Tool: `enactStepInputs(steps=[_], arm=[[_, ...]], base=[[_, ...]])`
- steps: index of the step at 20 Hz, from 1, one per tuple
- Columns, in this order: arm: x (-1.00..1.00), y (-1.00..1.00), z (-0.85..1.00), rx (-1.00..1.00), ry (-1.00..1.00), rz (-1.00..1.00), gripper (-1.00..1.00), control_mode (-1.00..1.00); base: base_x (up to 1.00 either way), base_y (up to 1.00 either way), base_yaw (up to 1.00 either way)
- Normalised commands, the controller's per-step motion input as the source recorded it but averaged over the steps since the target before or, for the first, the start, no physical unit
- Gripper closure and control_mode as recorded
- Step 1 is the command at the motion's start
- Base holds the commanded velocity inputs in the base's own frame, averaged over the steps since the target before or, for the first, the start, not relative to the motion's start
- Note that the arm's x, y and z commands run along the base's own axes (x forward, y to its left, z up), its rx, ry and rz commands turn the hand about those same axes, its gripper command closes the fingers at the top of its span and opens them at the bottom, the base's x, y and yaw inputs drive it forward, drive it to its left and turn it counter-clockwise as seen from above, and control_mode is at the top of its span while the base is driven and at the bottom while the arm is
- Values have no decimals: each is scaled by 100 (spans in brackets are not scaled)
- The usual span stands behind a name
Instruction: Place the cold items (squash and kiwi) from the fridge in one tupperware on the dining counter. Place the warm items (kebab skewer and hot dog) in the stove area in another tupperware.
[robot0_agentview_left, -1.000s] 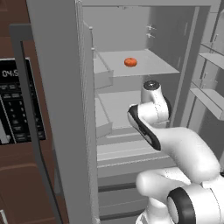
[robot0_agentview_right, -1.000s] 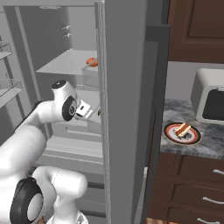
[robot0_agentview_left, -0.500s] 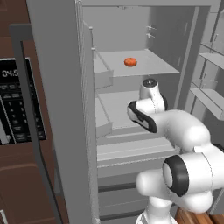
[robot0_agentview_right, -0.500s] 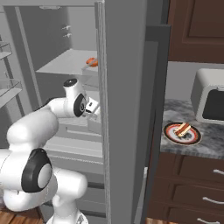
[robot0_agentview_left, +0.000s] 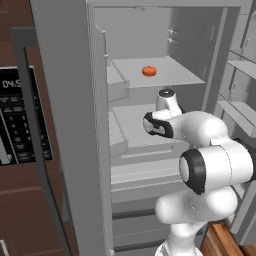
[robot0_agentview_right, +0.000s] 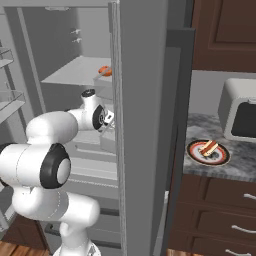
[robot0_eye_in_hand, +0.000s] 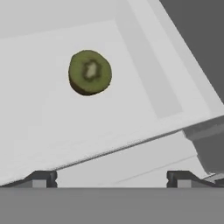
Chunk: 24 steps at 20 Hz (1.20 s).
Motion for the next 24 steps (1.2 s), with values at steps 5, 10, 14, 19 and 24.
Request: enactStepInputs(steps=[5, 10, 14, 19, 24], arm=[[37, -4, -23, 0, 3, 1, -100, -100], [23, -14, -18, 0, 0, 2, -100, -100], [19, -10, -18, 0, 0, 3, -100, -100], [33, 0, -16, 0, 0, 0, -100, -100], [30, 0, -15, 0, 0, 0, -100, -100]], base=[[0, 0, 0], [0, 0, 0], [0, 0, 0], [0, 0, 0], [0, 0, 0]])
